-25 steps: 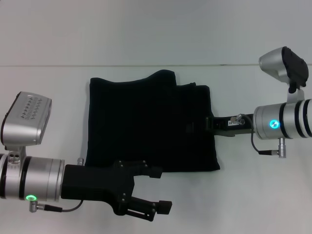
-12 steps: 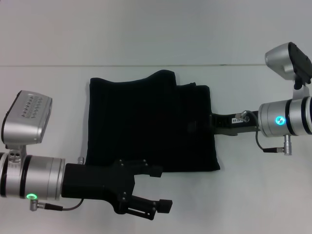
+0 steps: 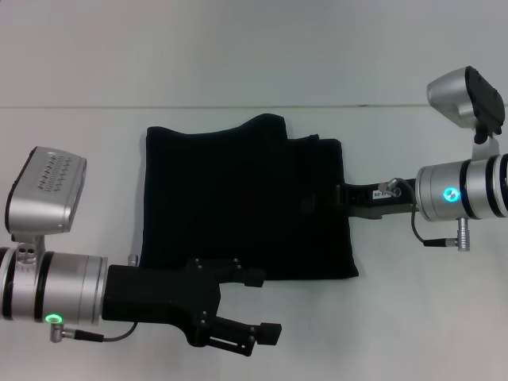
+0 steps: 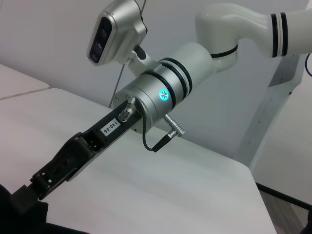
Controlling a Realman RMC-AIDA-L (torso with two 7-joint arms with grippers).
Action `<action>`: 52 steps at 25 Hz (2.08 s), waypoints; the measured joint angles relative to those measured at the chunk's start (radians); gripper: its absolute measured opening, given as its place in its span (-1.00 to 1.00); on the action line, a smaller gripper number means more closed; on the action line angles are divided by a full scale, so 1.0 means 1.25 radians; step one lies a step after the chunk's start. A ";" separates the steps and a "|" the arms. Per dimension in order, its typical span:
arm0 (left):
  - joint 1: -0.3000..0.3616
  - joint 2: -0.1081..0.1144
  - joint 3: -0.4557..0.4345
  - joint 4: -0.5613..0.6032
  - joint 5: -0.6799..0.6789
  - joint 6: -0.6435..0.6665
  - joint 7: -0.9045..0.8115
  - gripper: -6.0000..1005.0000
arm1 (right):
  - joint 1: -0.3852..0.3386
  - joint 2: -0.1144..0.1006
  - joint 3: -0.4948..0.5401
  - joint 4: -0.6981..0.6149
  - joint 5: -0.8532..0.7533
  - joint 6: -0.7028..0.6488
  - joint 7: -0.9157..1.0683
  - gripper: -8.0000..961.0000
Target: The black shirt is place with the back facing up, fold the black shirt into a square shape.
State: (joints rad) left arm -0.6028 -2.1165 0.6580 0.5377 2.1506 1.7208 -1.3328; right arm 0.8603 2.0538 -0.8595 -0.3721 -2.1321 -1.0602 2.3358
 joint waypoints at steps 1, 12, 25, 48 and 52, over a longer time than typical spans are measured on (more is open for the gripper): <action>0.000 0.000 0.000 0.000 0.000 0.000 0.000 0.88 | 0.001 0.000 -0.001 0.001 0.000 0.005 0.000 -0.31; 0.000 0.000 0.000 -0.004 0.000 -0.003 0.000 0.87 | -0.005 0.002 -0.003 0.006 -0.005 0.033 0.000 -0.32; 0.000 0.000 0.000 -0.008 0.000 -0.002 0.000 0.86 | -0.006 0.006 -0.014 0.011 -0.006 0.044 -0.001 -0.33; 0.003 0.000 0.000 -0.008 0.000 -0.003 -0.001 0.83 | -0.017 0.021 -0.007 -0.006 0.004 0.037 -0.039 -0.90; 0.005 0.000 -0.001 -0.008 0.000 -0.004 -0.003 0.82 | -0.024 0.017 -0.006 -0.016 0.050 -0.001 -0.084 -0.88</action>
State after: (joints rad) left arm -0.5971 -2.1169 0.6567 0.5277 2.1506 1.7163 -1.3361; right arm 0.8302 2.0755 -0.8667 -0.3918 -2.0697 -1.0619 2.2311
